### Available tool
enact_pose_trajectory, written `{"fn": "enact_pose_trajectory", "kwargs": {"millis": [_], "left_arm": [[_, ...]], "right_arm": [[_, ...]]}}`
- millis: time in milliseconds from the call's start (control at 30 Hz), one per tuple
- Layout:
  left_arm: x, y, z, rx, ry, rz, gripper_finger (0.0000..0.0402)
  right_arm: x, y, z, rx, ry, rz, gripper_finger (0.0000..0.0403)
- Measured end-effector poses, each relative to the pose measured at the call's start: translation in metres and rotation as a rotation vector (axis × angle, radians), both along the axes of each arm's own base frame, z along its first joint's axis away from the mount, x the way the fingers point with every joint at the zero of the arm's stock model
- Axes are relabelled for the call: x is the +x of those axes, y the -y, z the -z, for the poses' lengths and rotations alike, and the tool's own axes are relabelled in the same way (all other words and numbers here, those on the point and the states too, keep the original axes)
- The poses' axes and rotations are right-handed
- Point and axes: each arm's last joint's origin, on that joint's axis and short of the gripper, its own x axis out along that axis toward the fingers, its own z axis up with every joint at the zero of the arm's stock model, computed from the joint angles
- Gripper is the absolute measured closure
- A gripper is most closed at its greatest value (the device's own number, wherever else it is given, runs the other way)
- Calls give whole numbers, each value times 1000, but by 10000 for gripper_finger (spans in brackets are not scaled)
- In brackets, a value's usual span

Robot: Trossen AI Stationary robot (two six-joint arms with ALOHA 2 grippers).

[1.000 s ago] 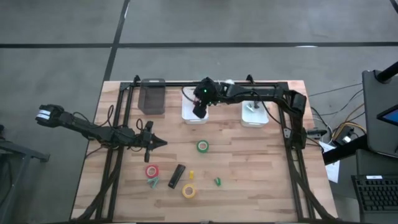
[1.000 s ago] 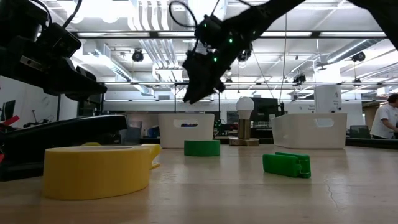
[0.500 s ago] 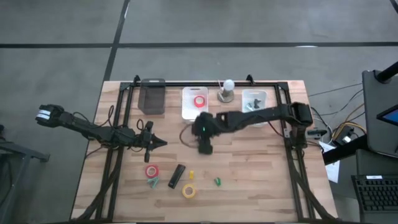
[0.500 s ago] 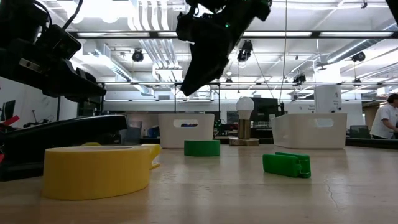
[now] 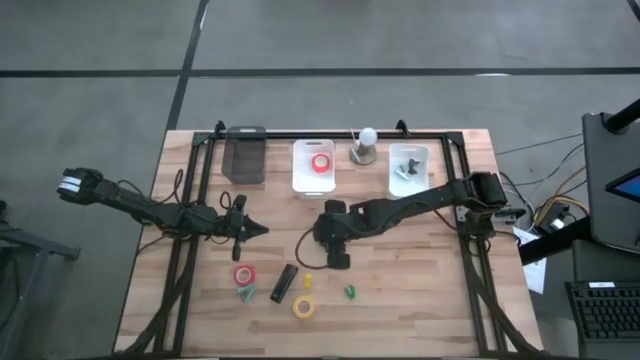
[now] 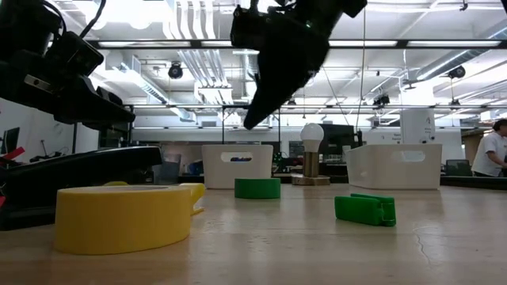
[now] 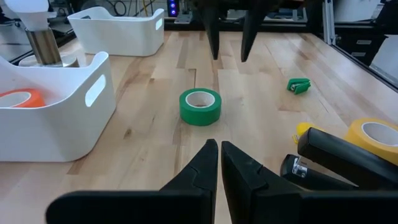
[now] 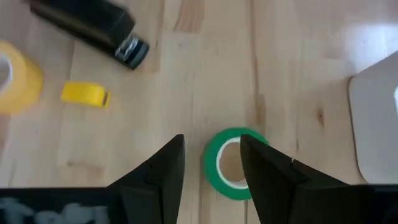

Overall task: Pick and place Stapler, Stapler remover, tape
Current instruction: Put the green tape into the left white bin

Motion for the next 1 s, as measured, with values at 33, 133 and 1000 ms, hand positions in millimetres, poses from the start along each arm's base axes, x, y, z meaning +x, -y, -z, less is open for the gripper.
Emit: {"fn": "enact_pose_trajectory", "kwargs": {"millis": [33, 133, 1000], "left_arm": [[0, 0, 0, 0, 0, 0, 378], [0, 0, 0, 0, 0, 0, 378], [0, 0, 0, 0, 0, 0, 378]], "right_arm": [[-1, -1, 3, -8, 0, -15, 255], [-4, -3, 13, -18, -6, -36, 253], [-26, 10, 73, -36, 86, -54, 270]]}}
